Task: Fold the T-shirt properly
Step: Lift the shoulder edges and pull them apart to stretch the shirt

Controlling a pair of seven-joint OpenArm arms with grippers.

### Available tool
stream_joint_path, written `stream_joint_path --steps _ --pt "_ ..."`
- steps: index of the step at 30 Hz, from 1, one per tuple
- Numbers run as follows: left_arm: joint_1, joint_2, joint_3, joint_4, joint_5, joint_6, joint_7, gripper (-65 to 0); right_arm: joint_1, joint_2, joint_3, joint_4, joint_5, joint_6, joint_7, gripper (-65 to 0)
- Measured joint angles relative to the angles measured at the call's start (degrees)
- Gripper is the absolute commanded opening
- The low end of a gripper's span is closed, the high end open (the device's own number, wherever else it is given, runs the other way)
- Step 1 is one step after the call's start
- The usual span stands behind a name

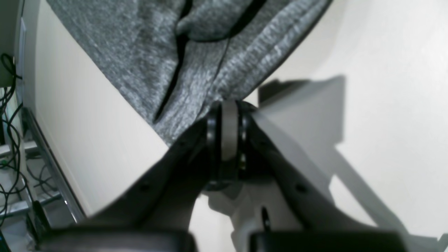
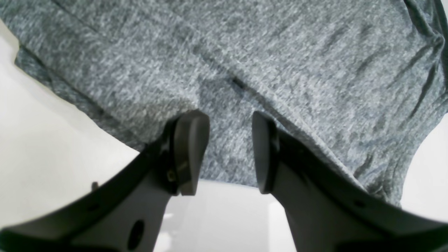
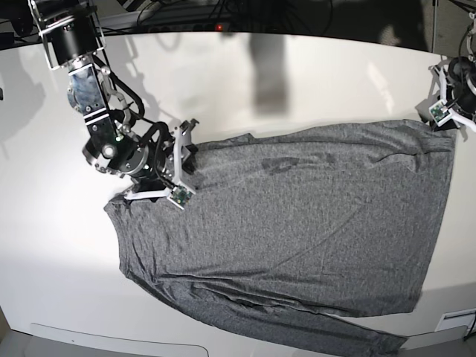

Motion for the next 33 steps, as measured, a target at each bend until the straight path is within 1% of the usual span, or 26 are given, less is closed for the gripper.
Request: stream_joint_path --steps 1,3,6,8,11,15,16,19,24,28,30,33 --pt "0.0 0.0 0.0 0.0 0.0 0.0 0.0 -65.0 0.0 0.4 0.0 0.0 0.0 1.5 -0.1 -40.4" --pt "0.1 0.0 0.0 0.0 0.0 0.0 -0.1 -65.0 0.0 1.4 0.0 0.0 0.2 1.9 -0.4 -40.4" --pt "0.5 0.0 0.0 0.0 0.0 0.1 -0.1 -65.0 -0.1 3.0 -0.2 1.5 3.0 1.8 -3.3 -40.4" --pt "0.6 0.0 0.0 0.0 -0.9 0.1 -0.1 -65.0 0.0 4.9 -1.3 2.9 3.0 1.9 -5.3 -40.3" --pt "0.6 0.0 -0.1 0.0 -3.1 0.0 0.4 -65.0 0.0 8.6 -4.5 3.4 2.8 1.9 -6.2 -40.2" --pt "0.9 0.0 -0.1 -0.2 -4.6 0.0 0.3 -65.0 0.0 12.7 -11.3 3.4 -2.1 1.9 -6.3 -30.5" --pt "0.9 0.0 -0.1 -0.2 -4.5 0.0 0.3 -65.0 -0.1 13.1 -12.9 3.4 -3.6 1.9 -5.4 -29.6" --pt "0.9 0.0 -0.1 -0.1 -4.6 0.0 0.3 -65.0 0.9 13.7 -16.3 3.7 -8.0 1.8 -2.1 -29.6" --pt "0.9 0.0 0.0 -0.1 -4.5 0.0 0.3 -65.0 3.3 13.1 -22.0 1.7 -8.8 1.6 -0.4 -29.6" --pt "0.9 0.0 0.0 0.0 -4.5 0.0 0.3 -65.0 7.9 11.2 -26.1 -4.0 -10.6 1.1 0.9 -29.6" --pt "0.9 0.0 0.0 0.0 -4.6 0.0 0.3 -65.0 10.0 10.0 -27.1 -6.8 -10.6 0.8 1.2 -29.6" --pt "0.9 0.0 0.0 0.0 -4.5 0.0 0.3 -65.0 11.6 9.1 -27.4 -8.8 -10.5 0.8 0.7 -29.9"
